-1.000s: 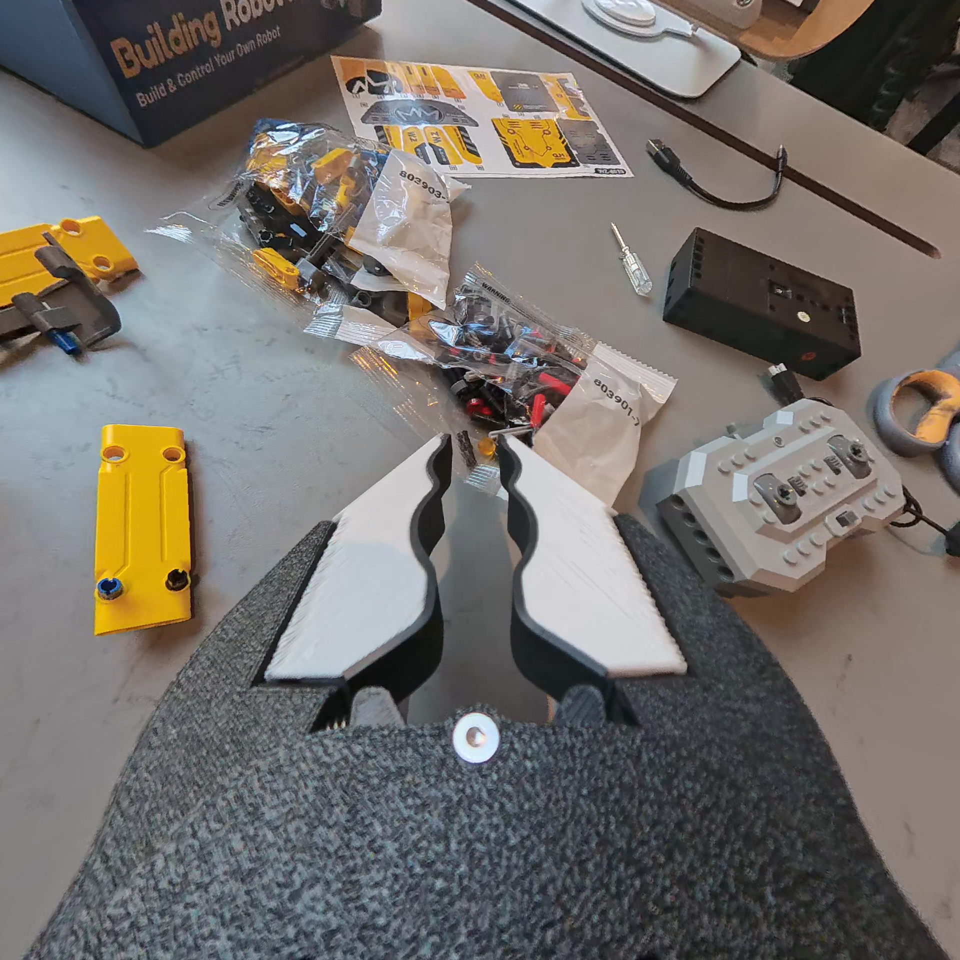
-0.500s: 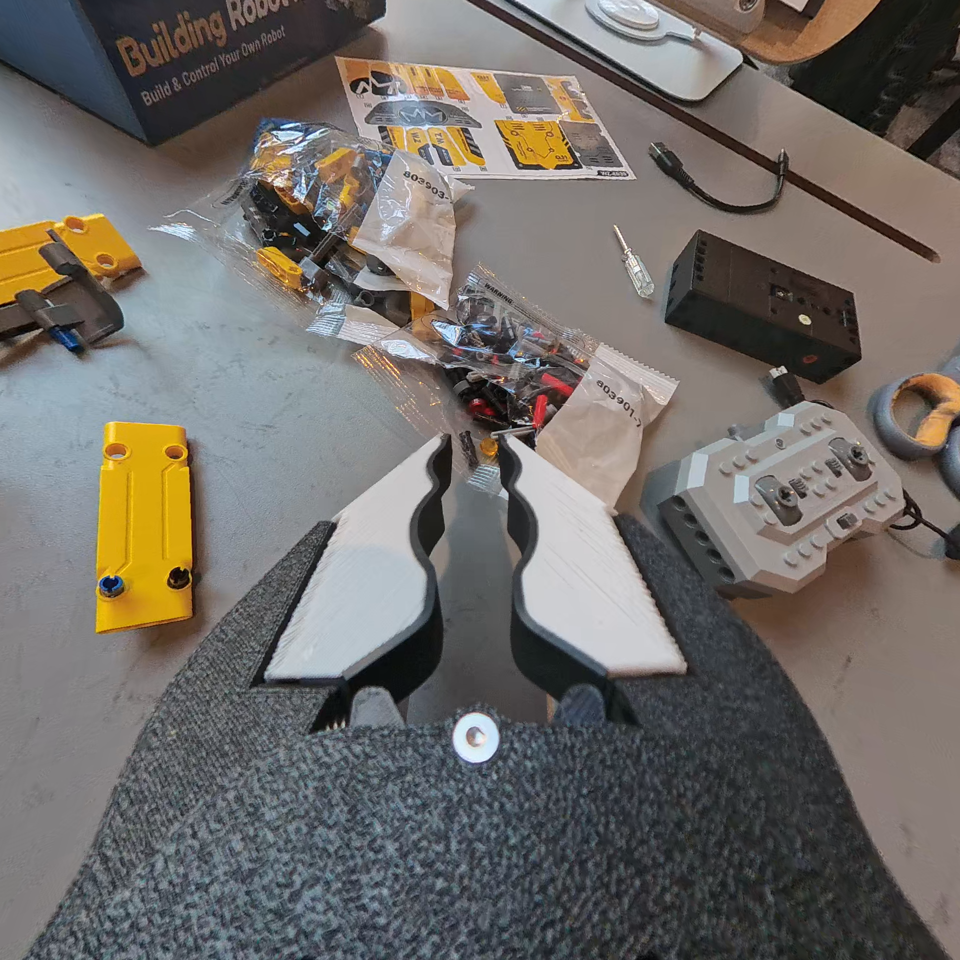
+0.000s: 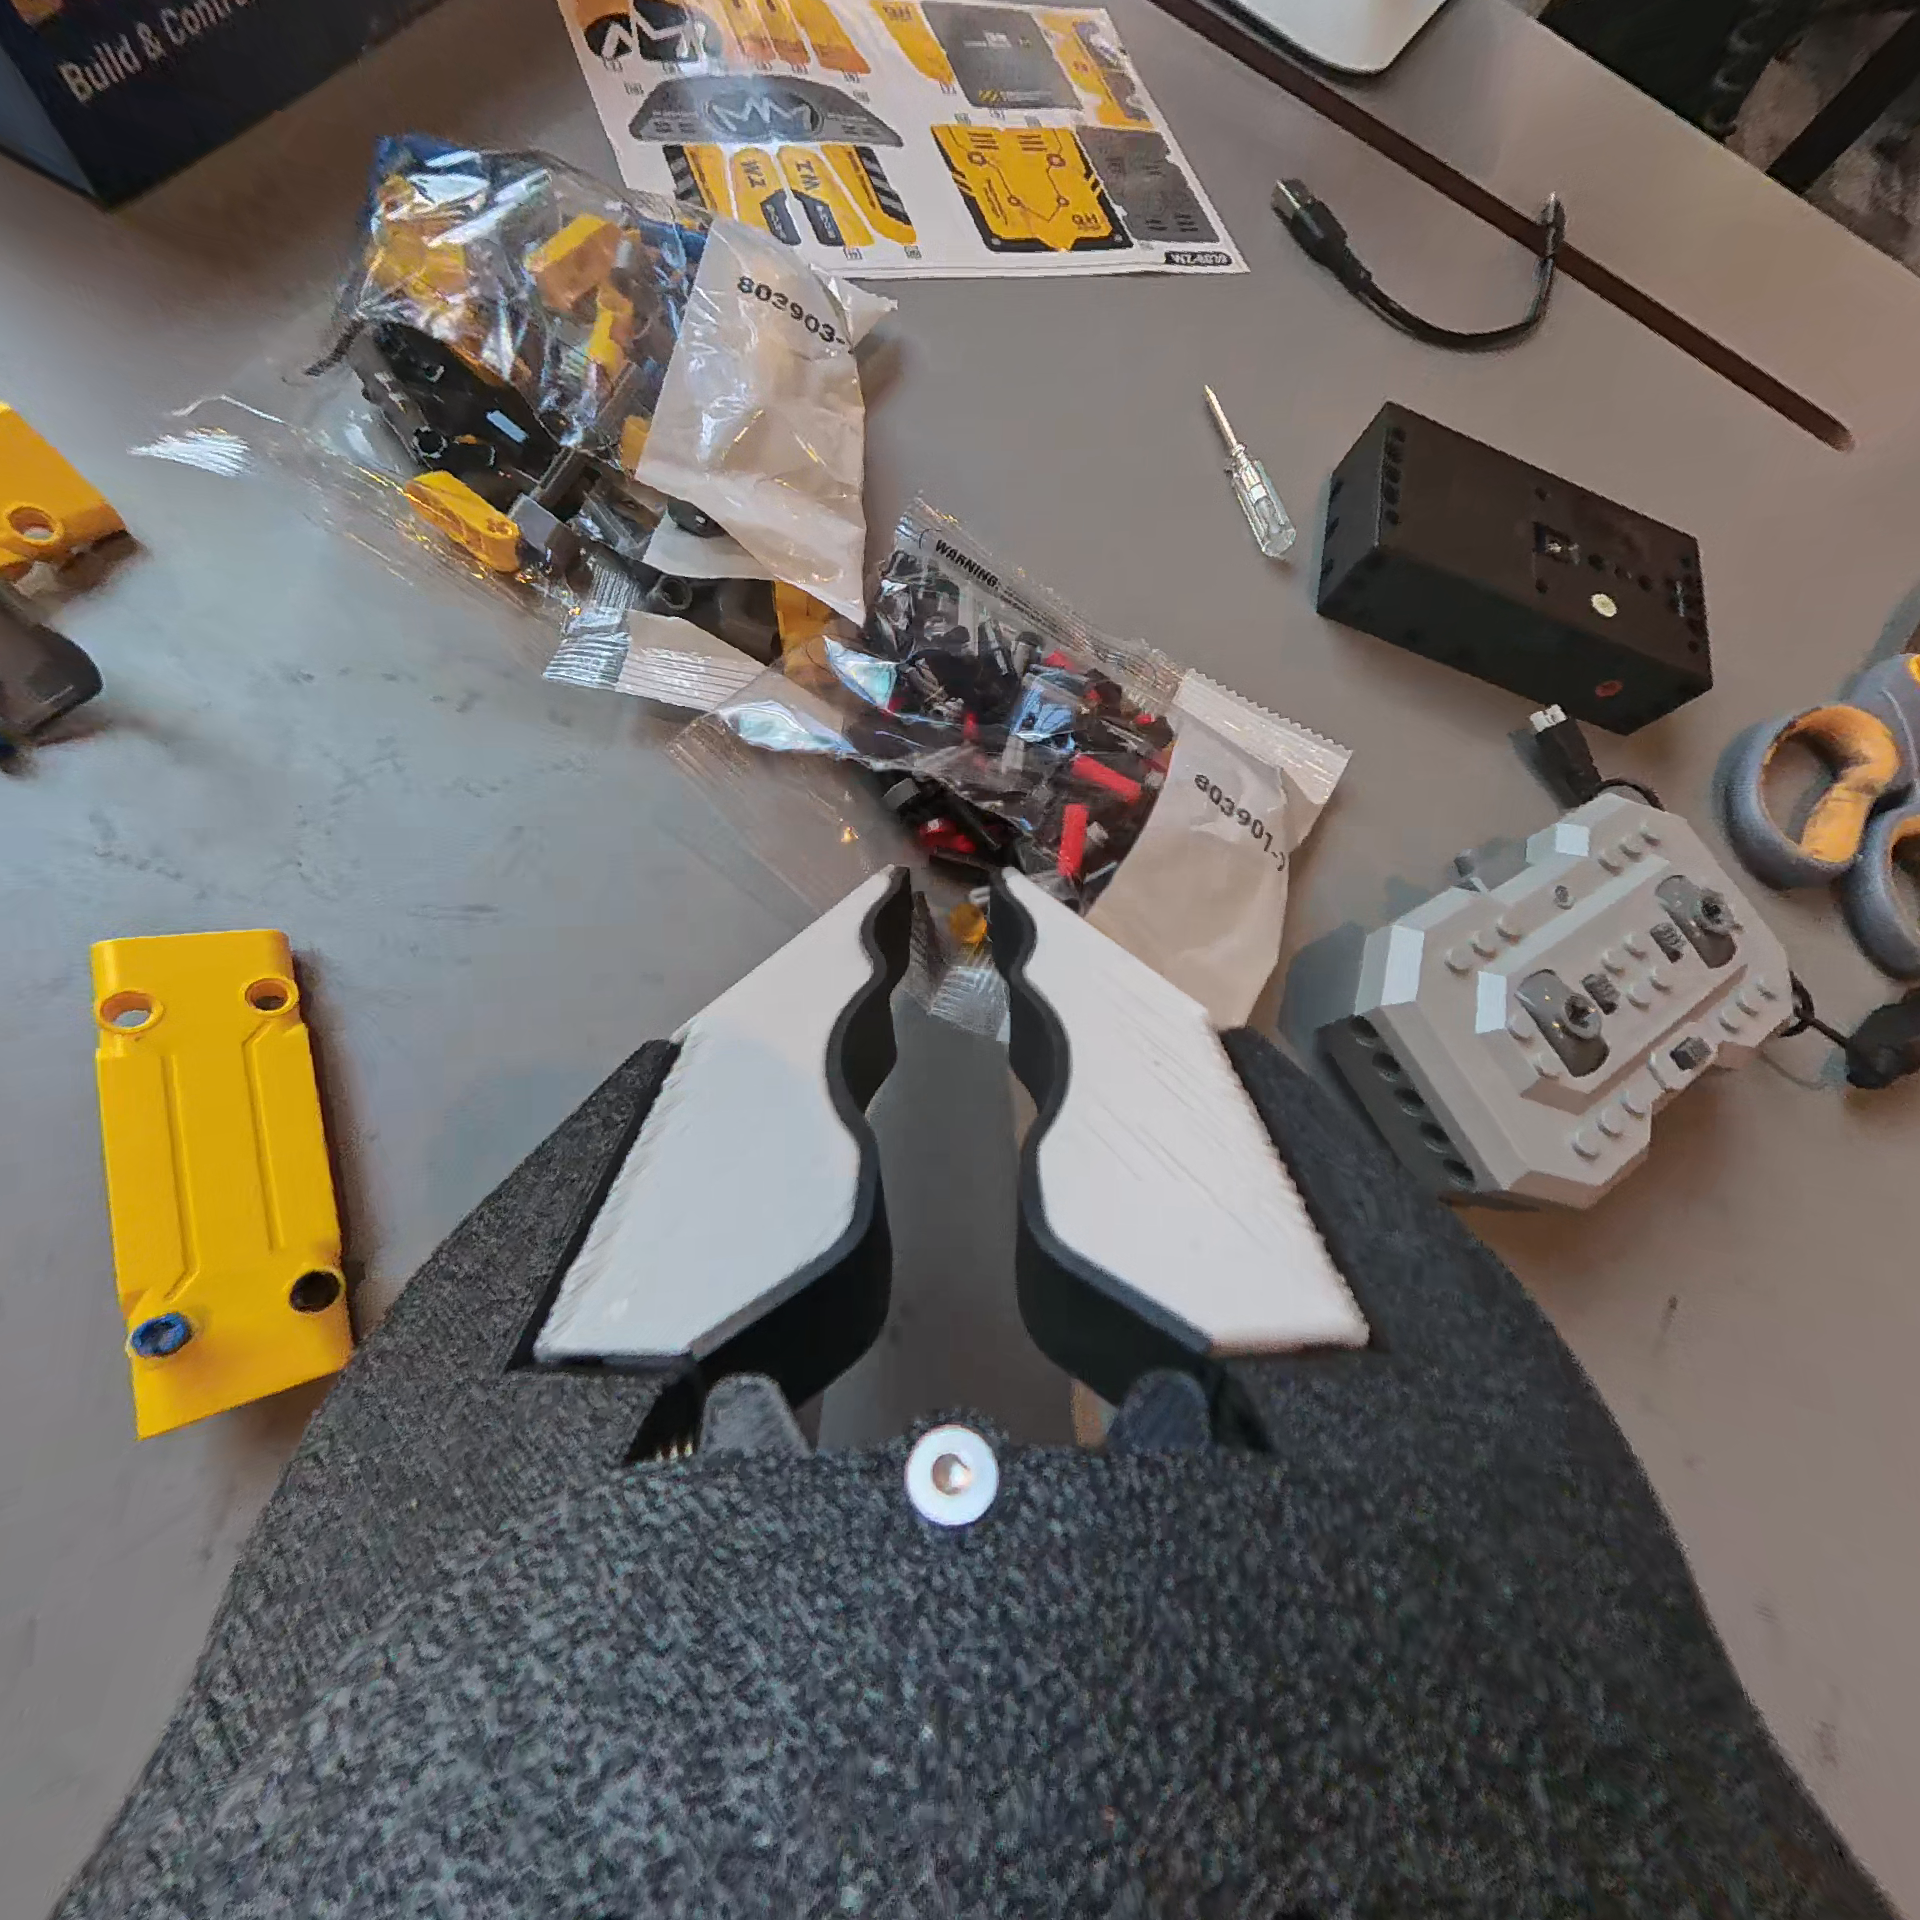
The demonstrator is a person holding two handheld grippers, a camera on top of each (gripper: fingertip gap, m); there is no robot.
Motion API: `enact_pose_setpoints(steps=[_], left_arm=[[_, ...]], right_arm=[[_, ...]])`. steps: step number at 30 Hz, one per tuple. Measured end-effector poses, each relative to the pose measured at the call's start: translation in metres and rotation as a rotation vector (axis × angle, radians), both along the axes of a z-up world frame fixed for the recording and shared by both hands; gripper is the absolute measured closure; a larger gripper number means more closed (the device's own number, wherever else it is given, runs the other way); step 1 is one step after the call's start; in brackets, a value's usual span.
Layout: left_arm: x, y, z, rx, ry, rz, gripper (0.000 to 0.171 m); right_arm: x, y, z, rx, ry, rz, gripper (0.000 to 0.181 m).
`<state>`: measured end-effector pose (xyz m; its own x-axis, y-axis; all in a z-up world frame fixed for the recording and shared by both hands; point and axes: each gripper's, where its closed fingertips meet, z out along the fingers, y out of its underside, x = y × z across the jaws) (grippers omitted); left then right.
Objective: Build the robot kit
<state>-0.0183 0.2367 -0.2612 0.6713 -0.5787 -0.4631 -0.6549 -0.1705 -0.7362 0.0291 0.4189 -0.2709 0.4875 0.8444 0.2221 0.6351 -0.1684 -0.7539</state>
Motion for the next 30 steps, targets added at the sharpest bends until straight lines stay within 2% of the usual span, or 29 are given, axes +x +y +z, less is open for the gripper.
enact_pose_setpoints(steps=[3,12,18,22,26,30], left_arm=[[0.0,0.0,0.0,0.001,0.0,-0.001,0.154],[0.001,0.0,0.0,0.001,-0.002,-0.006,0.154],[0.001,0.0,0.0,-0.001,-0.002,-0.007,0.154],[0.001,0.0,0.0,-0.002,-0.001,-0.008,0.154],[0.001,0.0,0.0,-0.001,0.002,-0.008,0.154],[0.001,0.0,-0.001,-0.001,0.004,-0.009,0.154]], right_arm=[[0.0,0.007,-0.007,0.039,-0.082,-0.022,0.165],[-0.004,0.019,-0.016,-0.036,-0.078,-0.118,0.16],[-0.006,0.014,-0.018,-0.074,-0.081,-0.076,0.174],[0.004,0.007,-0.016,-0.053,-0.102,-0.061,0.175],[0.01,-0.004,-0.004,-0.044,-0.057,-0.026,0.174],[0.015,-0.006,0.005,-0.107,0.013,-0.037,0.173]])
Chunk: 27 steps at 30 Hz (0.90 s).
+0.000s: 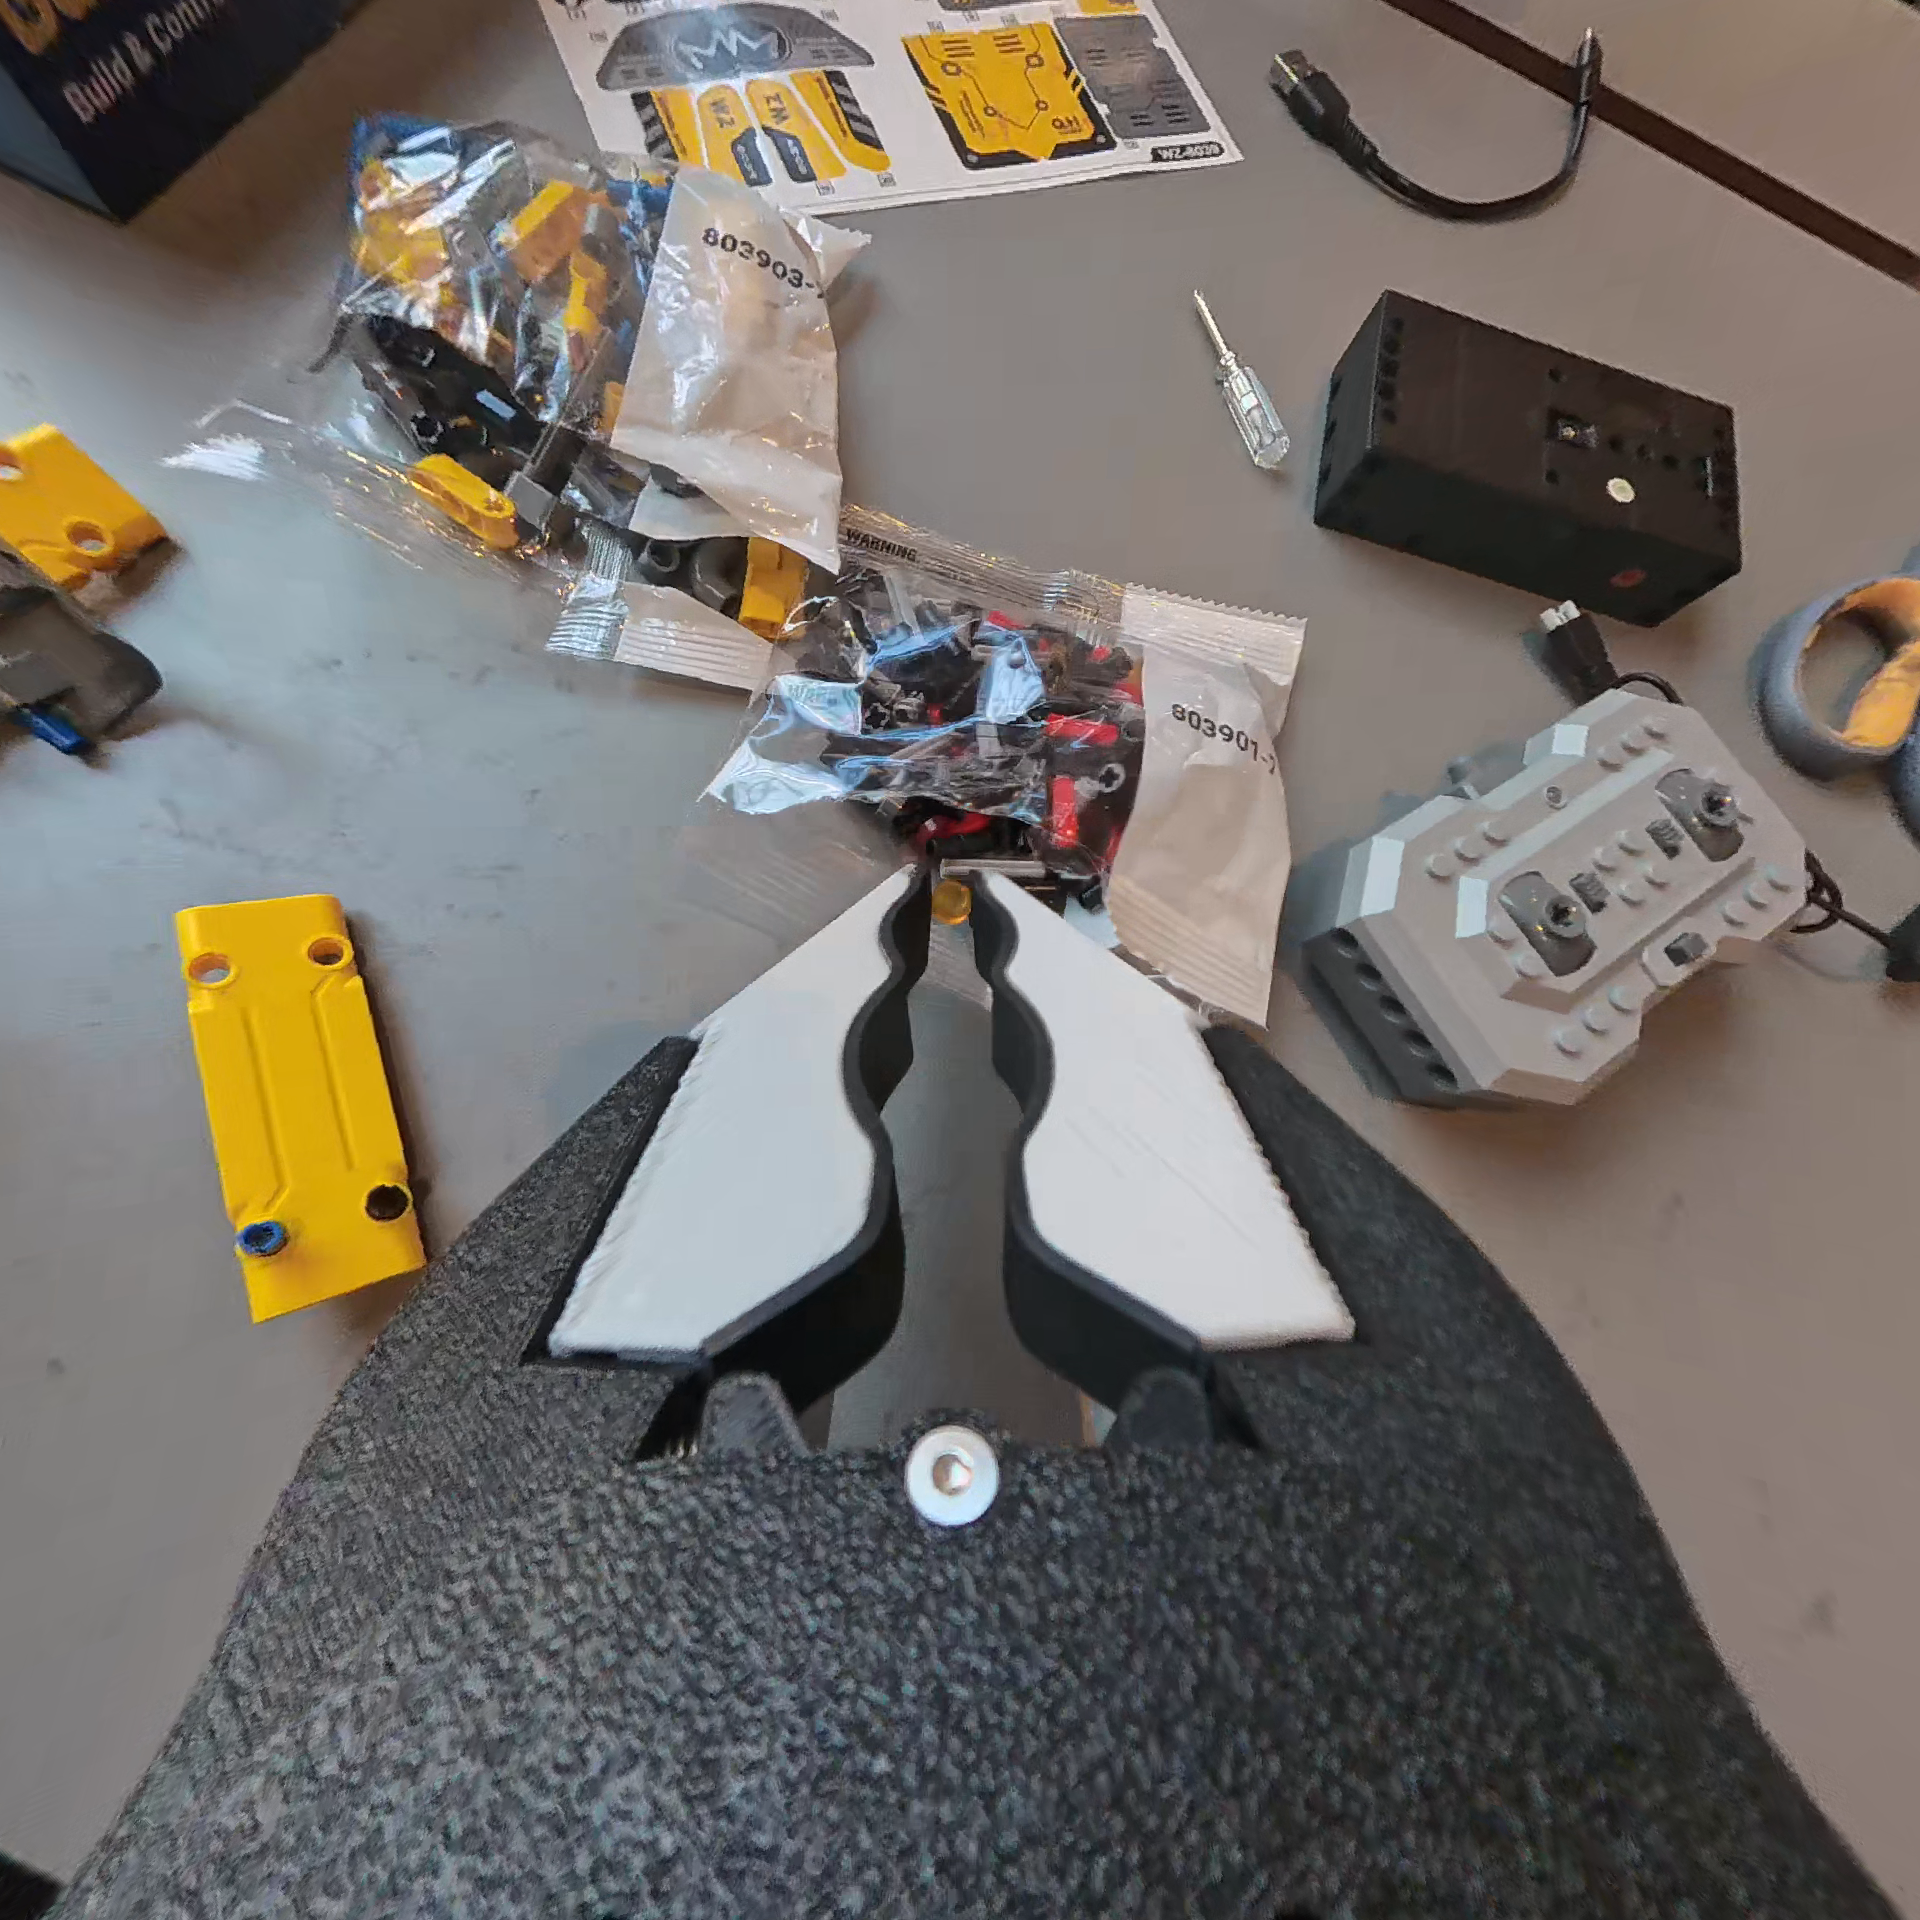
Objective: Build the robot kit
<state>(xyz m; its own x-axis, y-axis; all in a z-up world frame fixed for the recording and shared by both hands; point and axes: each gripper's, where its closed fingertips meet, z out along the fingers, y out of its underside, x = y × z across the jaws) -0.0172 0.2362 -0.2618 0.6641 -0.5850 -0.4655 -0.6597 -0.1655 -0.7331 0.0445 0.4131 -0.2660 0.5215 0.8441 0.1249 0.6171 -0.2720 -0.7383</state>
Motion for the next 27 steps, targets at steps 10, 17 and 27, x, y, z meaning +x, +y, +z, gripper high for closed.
enact_pose_setpoints(steps=[10,17,27], left_arm=[[0.0,0.0,-0.001,-0.001,0.006,0.001,0.154],[0.0,0.0,-0.001,0.0,0.01,-0.002,0.155],[0.0,0.0,-0.001,0.001,0.01,-0.001,0.155]], right_arm=[[0.009,0.006,0.002,0.001,0.037,-0.037,0.164],[0.001,0.005,-0.005,0.003,0.011,-0.019,0.163],[-0.013,0.018,-0.021,0.058,-0.089,-0.028,0.166]])
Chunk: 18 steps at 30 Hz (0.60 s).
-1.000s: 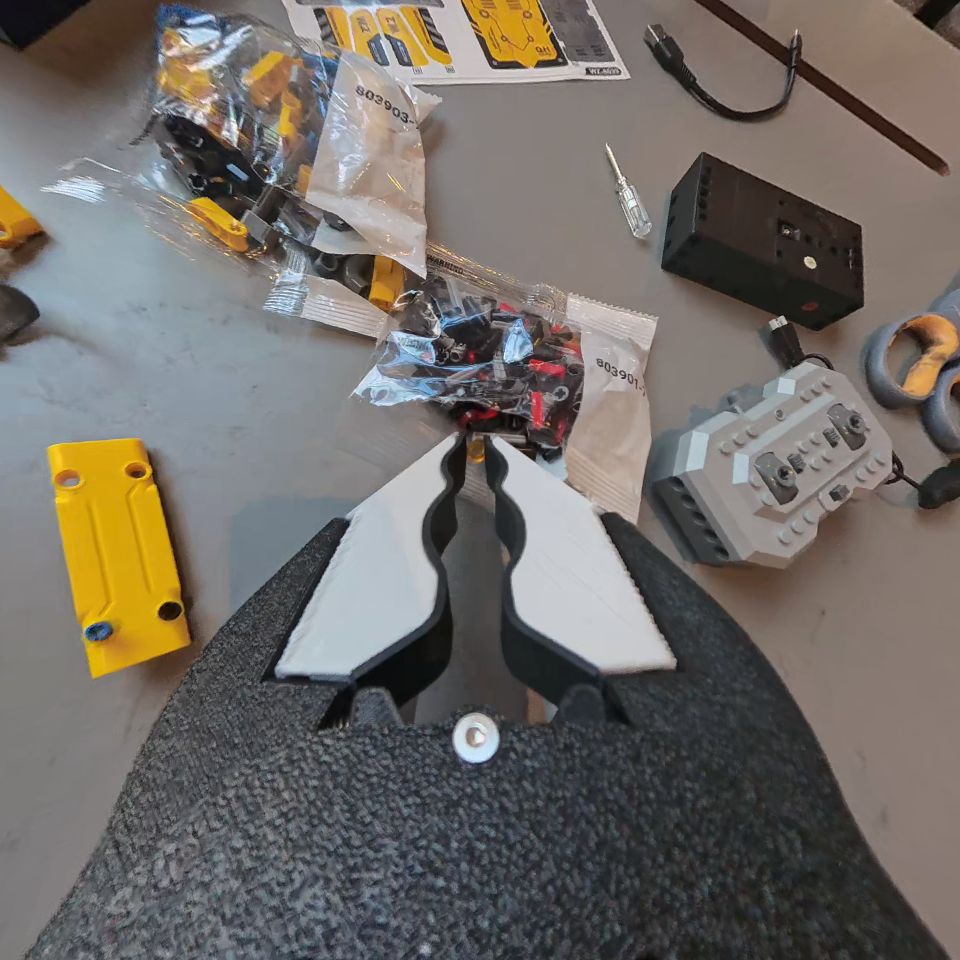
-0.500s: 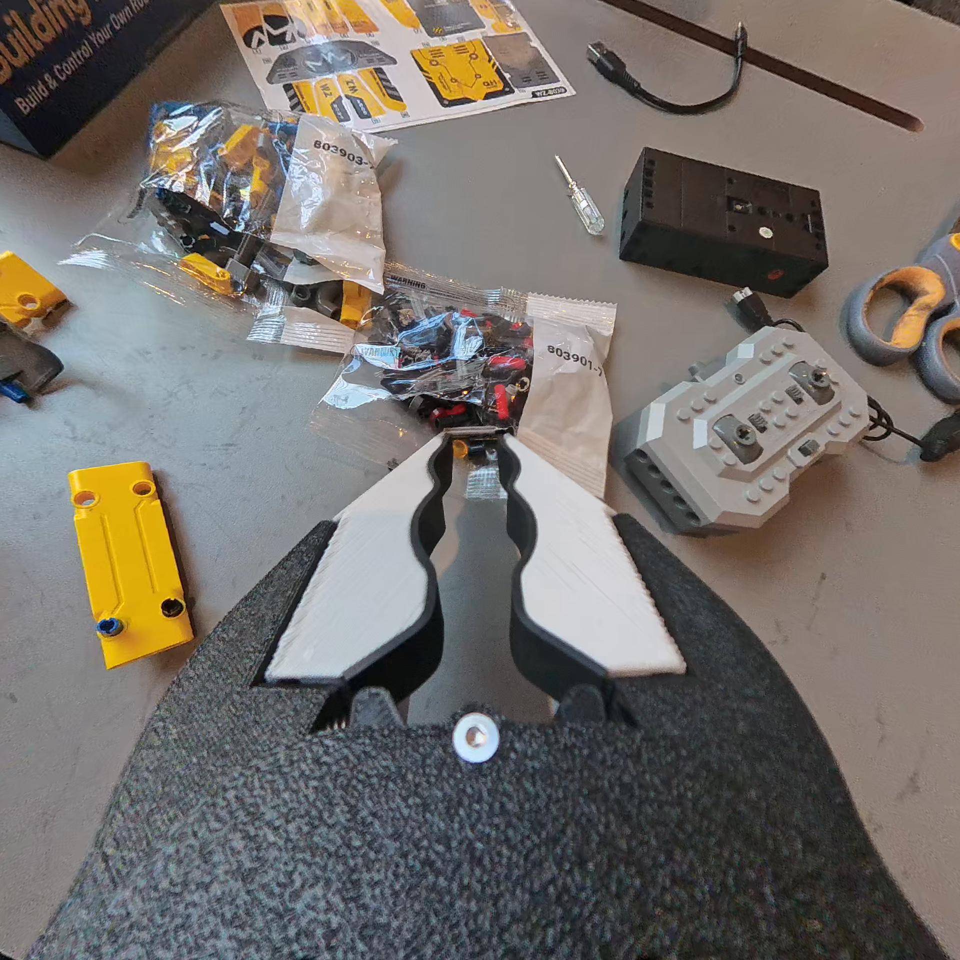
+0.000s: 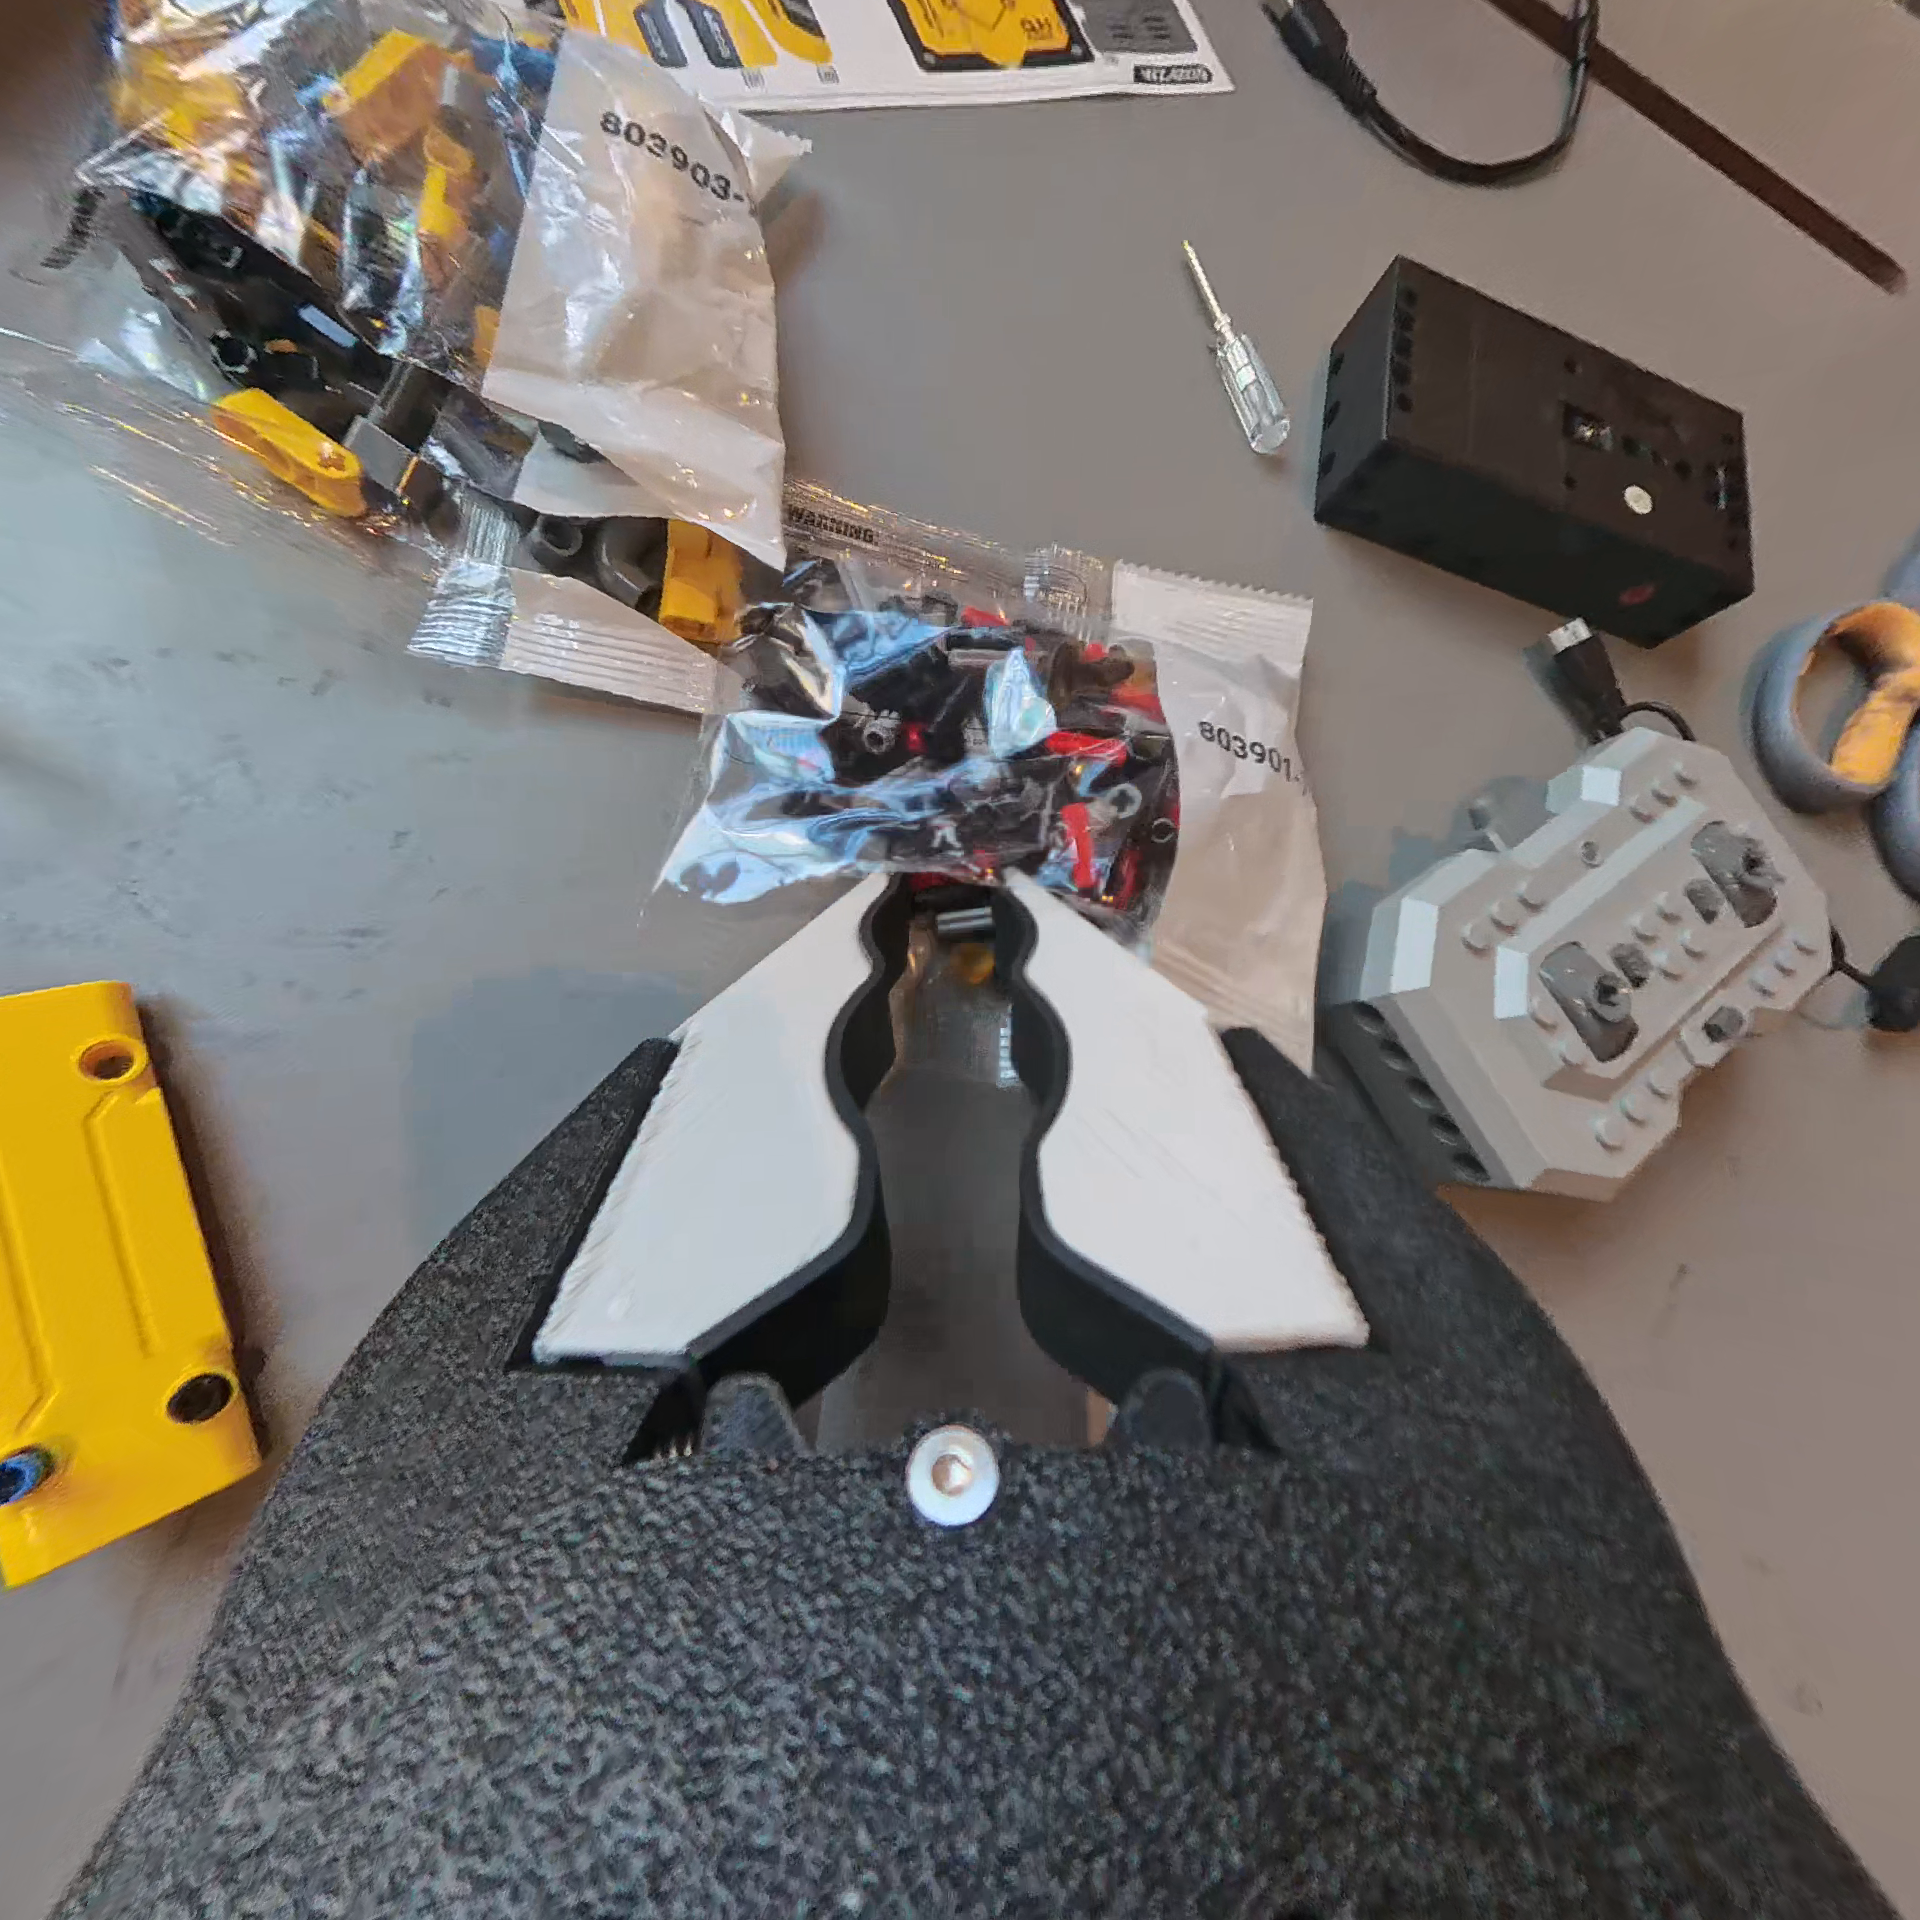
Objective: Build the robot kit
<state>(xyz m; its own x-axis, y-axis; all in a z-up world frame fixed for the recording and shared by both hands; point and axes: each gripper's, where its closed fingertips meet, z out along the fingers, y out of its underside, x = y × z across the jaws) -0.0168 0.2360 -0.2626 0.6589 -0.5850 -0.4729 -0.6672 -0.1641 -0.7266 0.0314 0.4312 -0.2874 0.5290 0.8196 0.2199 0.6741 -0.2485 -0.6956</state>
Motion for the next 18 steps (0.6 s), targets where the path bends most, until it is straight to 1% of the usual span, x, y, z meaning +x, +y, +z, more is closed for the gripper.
enact_pose_setpoints(steps=[2,7,13,15,16,18], left_arm=[[0.0,0.0,0.0,0.0,-0.001,-0.001,0.155],[0.0,0.0,0.0,-0.005,-0.007,-0.002,0.155],[0.0,0.0,0.0,-0.005,-0.004,-0.003,0.155],[0.0,0.0,0.0,-0.005,-0.003,-0.003,0.155],[0.0,0.0,0.0,-0.005,-0.002,-0.002,0.155],[0.0,0.0,0.0,-0.003,0.001,-0.002,0.155]], right_arm=[[0.001,0.003,0.0,0.017,-0.016,-0.001,0.172],[0.004,-0.002,0.006,0.045,-0.002,0.03,0.172],[0.016,-0.016,0.027,0.012,0.086,0.106,0.172],[0.019,-0.022,0.033,-0.034,0.143,0.129,0.172],[0.02,-0.025,0.036,-0.084,0.186,0.139,0.172],[0.019,-0.037,0.039,-0.267,0.302,0.166,0.172]])
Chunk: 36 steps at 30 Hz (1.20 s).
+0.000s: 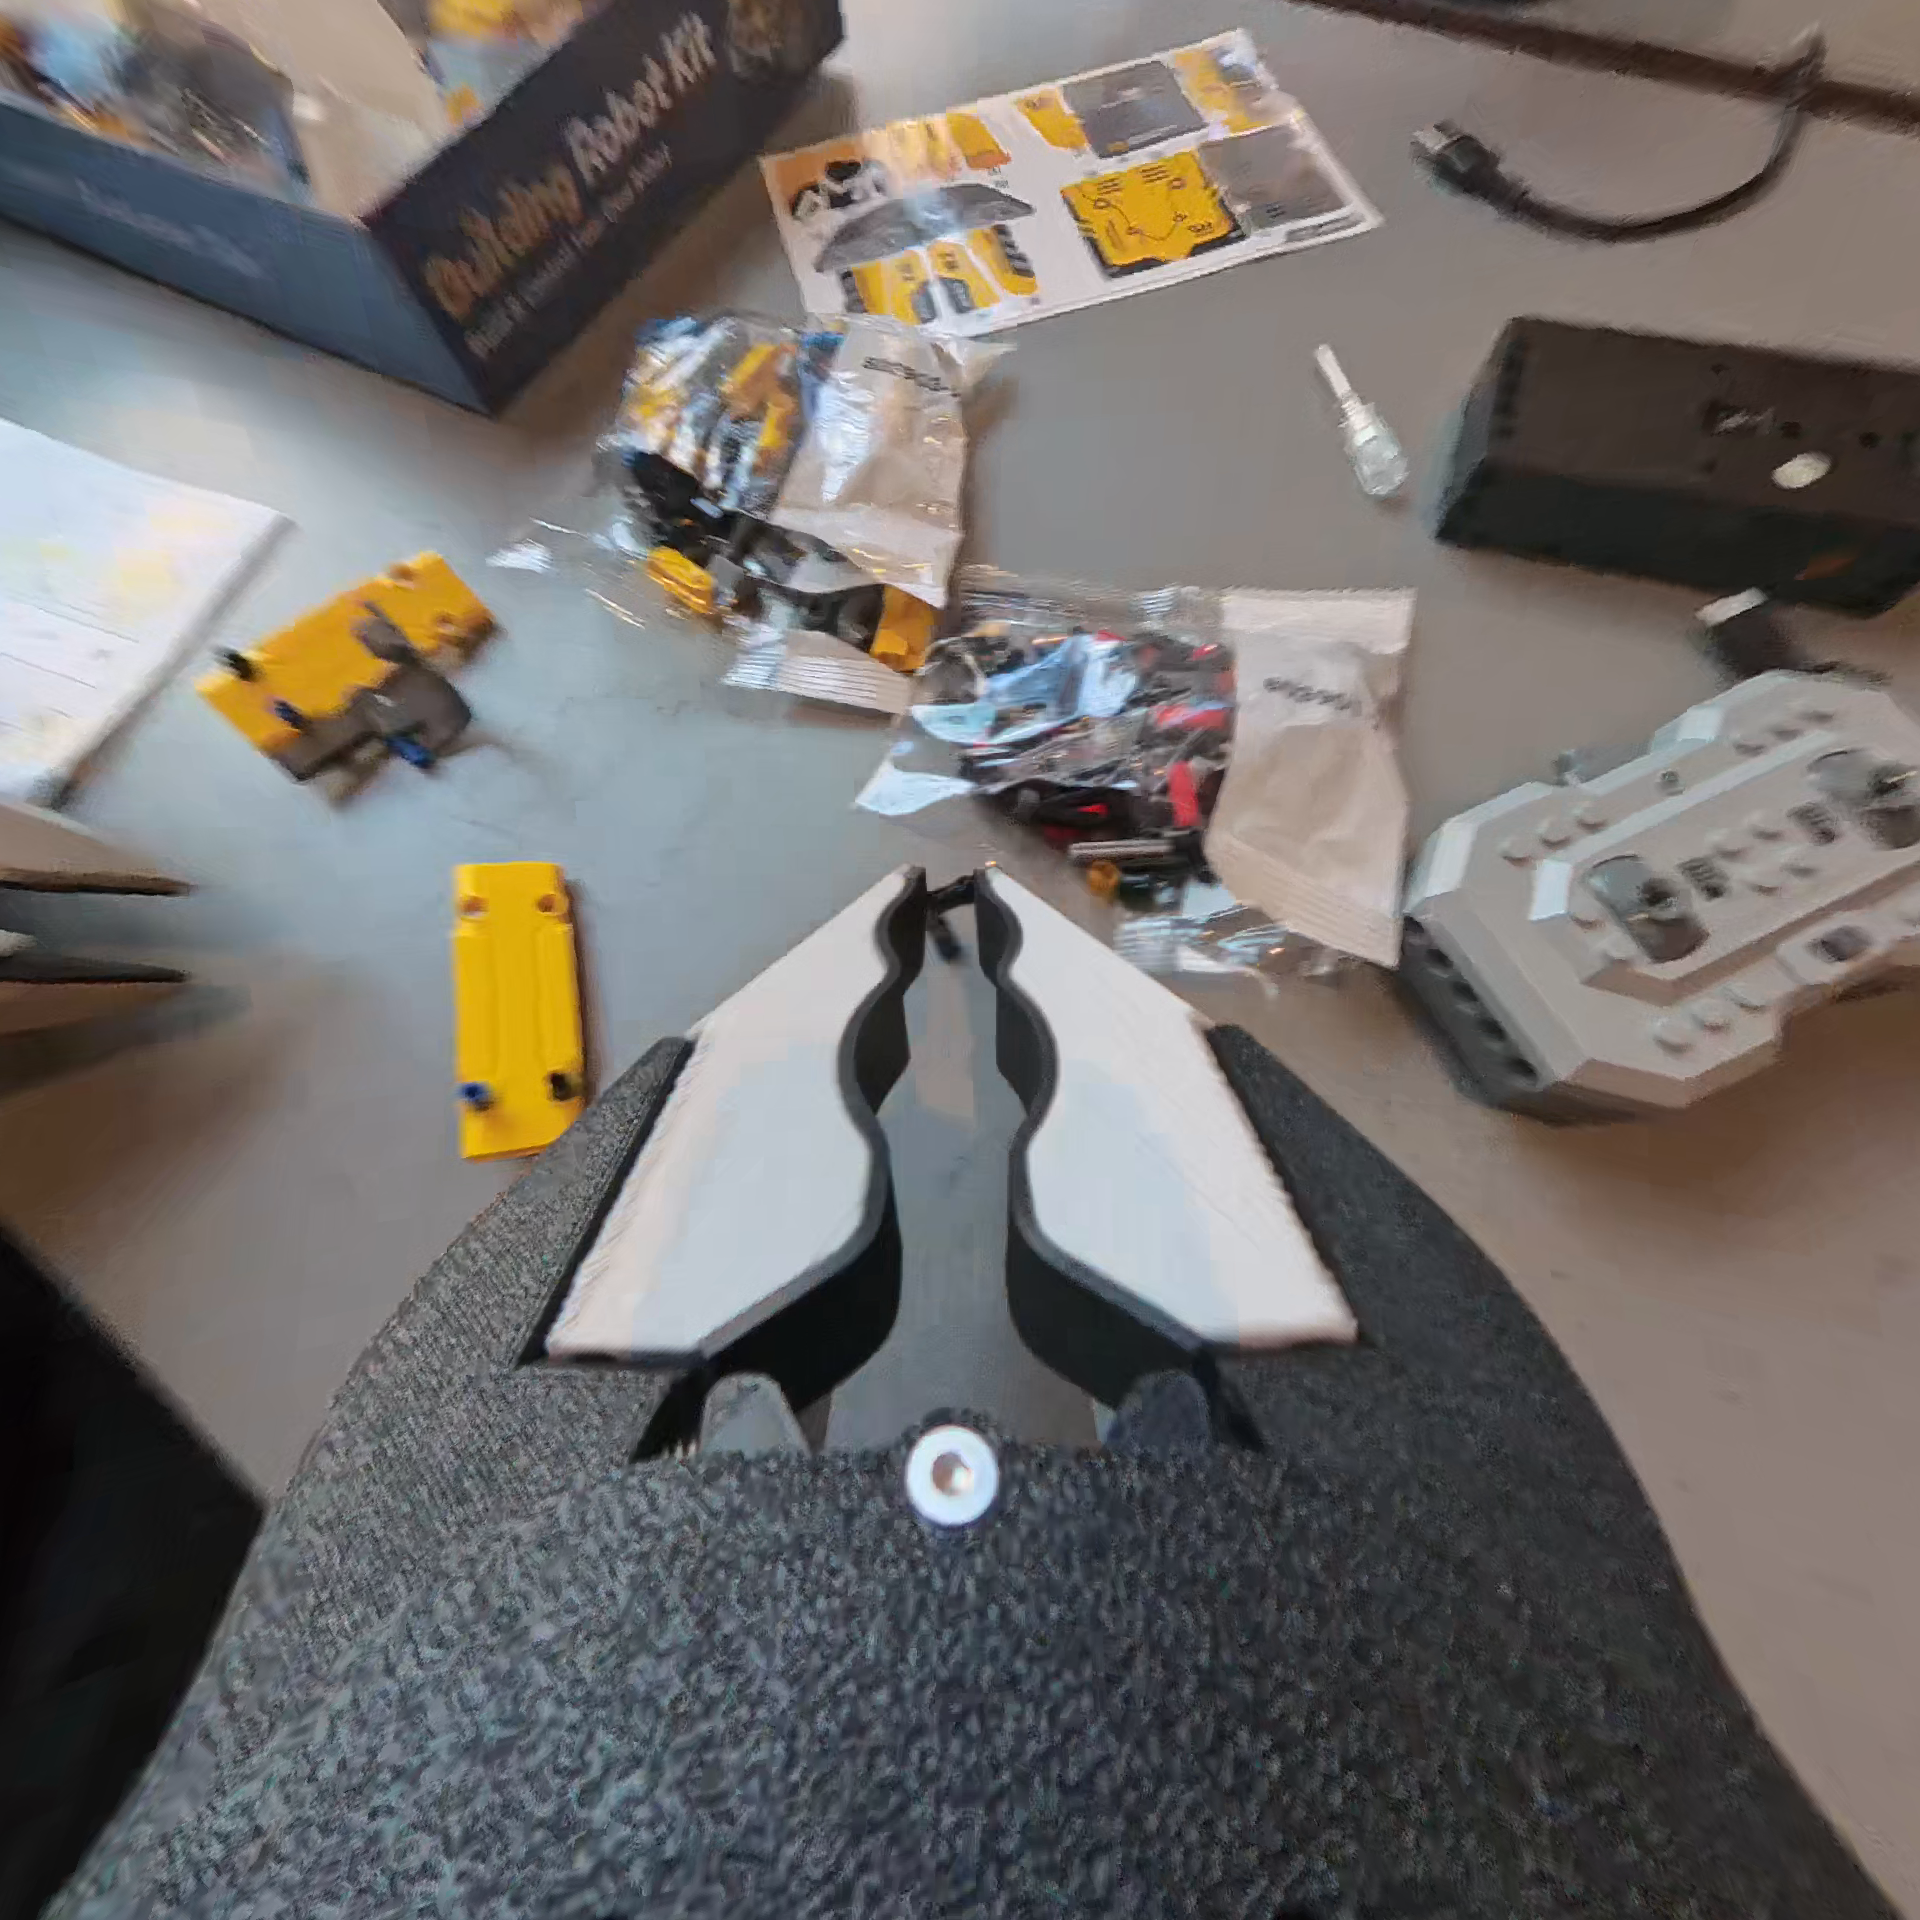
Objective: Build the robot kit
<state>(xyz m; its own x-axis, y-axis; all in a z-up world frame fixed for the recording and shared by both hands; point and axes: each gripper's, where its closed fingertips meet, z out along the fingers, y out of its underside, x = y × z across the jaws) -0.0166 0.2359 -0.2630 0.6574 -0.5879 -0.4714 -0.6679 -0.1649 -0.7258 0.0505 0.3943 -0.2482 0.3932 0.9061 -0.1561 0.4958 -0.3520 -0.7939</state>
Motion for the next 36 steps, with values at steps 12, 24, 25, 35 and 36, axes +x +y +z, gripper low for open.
enact_pose_setpoints(steps=[12,24,25,35,36], left_arm=[[0.0,0.0,-0.001,0.002,0.007,-0.002,0.156],[0.001,-0.001,0.0,0.015,0.02,-0.007,0.156],[0.001,-0.001,-0.001,0.019,0.029,-0.008,0.156],[0.002,-0.003,0.004,0.054,0.023,-0.015,0.154],[0.003,-0.004,0.004,0.062,0.024,-0.019,0.154]], right_arm=[[0.001,-0.017,-0.015,-0.379,0.094,0.01,0.169],[0.031,-0.012,0.013,0.079,0.071,-0.093,0.162],[0.037,-0.013,0.014,0.104,0.088,-0.115,0.162],[0.037,-0.014,0.005,0.225,0.054,-0.166,0.163],[0.036,-0.014,0.001,0.226,0.033,-0.164,0.163]])
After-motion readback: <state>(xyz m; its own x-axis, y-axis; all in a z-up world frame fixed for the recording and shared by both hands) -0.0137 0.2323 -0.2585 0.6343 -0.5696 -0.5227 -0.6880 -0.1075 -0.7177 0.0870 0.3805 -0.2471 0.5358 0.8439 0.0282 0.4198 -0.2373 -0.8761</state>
